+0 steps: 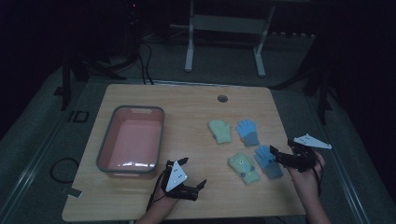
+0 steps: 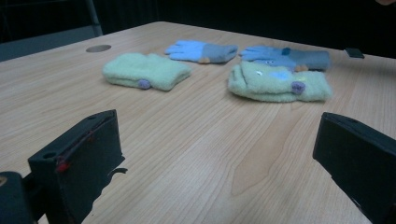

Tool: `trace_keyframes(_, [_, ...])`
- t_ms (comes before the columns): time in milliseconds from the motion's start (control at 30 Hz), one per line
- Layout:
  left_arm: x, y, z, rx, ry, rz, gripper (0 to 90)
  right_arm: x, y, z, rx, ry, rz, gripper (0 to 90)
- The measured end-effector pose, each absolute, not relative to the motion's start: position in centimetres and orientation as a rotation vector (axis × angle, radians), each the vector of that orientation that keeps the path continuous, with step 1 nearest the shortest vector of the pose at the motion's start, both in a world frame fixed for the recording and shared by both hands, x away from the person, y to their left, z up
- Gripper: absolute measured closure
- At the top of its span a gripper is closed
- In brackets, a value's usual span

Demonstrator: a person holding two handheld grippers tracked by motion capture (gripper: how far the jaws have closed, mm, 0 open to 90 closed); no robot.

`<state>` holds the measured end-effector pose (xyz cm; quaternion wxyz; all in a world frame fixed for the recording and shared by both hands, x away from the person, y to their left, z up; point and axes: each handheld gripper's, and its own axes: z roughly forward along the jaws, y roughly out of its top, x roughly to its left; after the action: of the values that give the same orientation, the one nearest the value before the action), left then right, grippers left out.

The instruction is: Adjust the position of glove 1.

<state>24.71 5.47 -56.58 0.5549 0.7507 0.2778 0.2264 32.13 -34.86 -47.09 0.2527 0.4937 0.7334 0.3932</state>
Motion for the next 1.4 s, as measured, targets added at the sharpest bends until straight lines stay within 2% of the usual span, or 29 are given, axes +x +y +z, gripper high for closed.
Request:
trace_keyframes(100, [24.7, 5.4, -56.6, 1.775, 0.653, 0.538, 1.5, 32.4, -34.5, -46.9, 1.345, 1.992, 1.078, 18.0])
trace_keyframes(133, [24.7, 5.4, -56.6, 1.775, 0.653, 0.539, 1.4, 32.6, -33.9, -46.6, 1.328, 1.986, 1.061, 13.3])
trace_keyframes(267, [24.7, 5.4, -56.6, 1.777, 0.652, 0.54, 1.4, 33.0, -32.7, -46.0, 1.285, 2.006, 1.061, 11.0])
trace_keyframes(967, [24.7, 5.3, -56.6, 1.782, 0.649, 0.542, 1.5, 36.4, -25.9, -45.3, 1.13, 2.181, 1.105, 11.1])
trace_keyframes(1200, [24.7, 5.4, -56.6, 1.781, 0.649, 0.542, 1.4, 37.8, -24.2, -46.0, 1.091, 2.239, 1.102, 14.6])
trace_keyframes(1267, [24.7, 5.4, -56.6, 1.781, 0.649, 0.542, 1.4, 38.3, -23.8, -46.3, 1.098, 2.263, 1.088, 19.7])
trace_keyframes(1400, [24.7, 5.4, -56.6, 1.78, 0.65, 0.54, 1.5, 39.2, -23.1, -46.9, 1.113, 2.286, 1.068, 23.1])
